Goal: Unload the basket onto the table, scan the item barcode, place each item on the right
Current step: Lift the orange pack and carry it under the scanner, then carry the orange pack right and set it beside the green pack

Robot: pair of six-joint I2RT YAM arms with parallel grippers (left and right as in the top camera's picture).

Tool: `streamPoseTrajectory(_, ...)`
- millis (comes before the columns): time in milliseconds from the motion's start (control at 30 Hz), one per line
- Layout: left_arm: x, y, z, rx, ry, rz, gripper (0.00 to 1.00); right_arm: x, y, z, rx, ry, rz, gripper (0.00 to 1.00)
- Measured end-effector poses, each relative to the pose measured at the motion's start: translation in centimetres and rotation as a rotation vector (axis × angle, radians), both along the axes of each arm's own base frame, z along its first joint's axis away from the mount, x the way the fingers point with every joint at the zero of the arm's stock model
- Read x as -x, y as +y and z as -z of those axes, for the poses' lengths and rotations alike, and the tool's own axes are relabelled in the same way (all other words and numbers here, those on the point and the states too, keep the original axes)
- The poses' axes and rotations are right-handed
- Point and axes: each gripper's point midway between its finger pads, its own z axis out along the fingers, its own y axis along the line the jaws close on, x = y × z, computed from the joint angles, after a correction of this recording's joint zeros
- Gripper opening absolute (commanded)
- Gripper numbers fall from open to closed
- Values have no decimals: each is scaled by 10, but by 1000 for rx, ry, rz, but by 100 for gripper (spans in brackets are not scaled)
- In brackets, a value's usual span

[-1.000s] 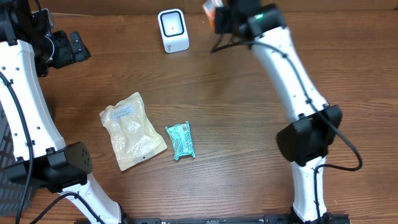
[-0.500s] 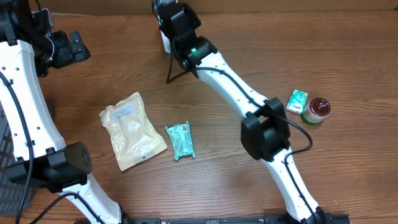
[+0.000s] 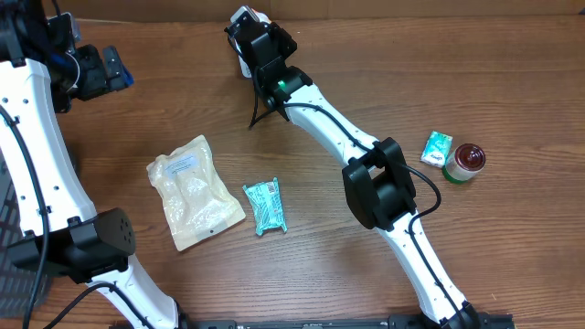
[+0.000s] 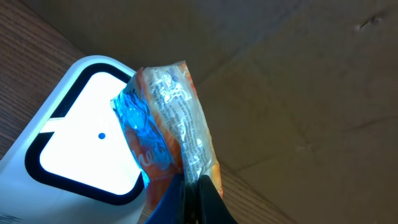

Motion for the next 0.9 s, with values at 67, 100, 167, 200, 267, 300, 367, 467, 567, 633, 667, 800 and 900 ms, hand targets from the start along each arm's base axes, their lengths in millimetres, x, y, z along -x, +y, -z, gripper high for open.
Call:
streamPoseTrajectory(67,0,0,0,0,0,0,99,0,1,0,2,0,-2,4)
streamPoseTrajectory(100,0,0,0,0,0,0,99,1,1,0,1,0,-3,4)
streamPoseTrajectory(167,0,0,0,0,0,0,100,2,2,1,-2,4,-2,4)
streamPoseTrajectory(200,0,0,0,0,0,0,100,3,2,2,-13,9,1,4)
streamPoseTrajectory(267,0,0,0,0,0,0,99,7,3,6,-27,42,3,4)
streamPoseTrajectory(300,0,0,0,0,0,0,99,11,4,7,-43,66,-6,4)
streamPoseTrajectory(367,0,0,0,0,0,0,100,18,7,7,-82,116,-20,4)
streamPoseTrajectory(467,0,0,0,0,0,0,100,33,14,-12,-189,180,-51,4)
streamPoseTrajectory(567,0,0,0,0,0,0,100,55,19,-56,-335,242,-93,4)
streamPoseTrajectory(633,0,0,0,0,0,0,100,73,15,-85,-419,294,-111,4)
streamPoseTrajectory(667,0,0,0,0,0,0,100,84,10,-100,-459,324,-113,4)
streamPoseTrajectory(800,0,0,0,0,0,0,100,126,-36,-138,-569,476,-33,4)
streamPoseTrajectory(900,0,0,0,0,0,0,100,150,-90,-136,-604,608,123,4)
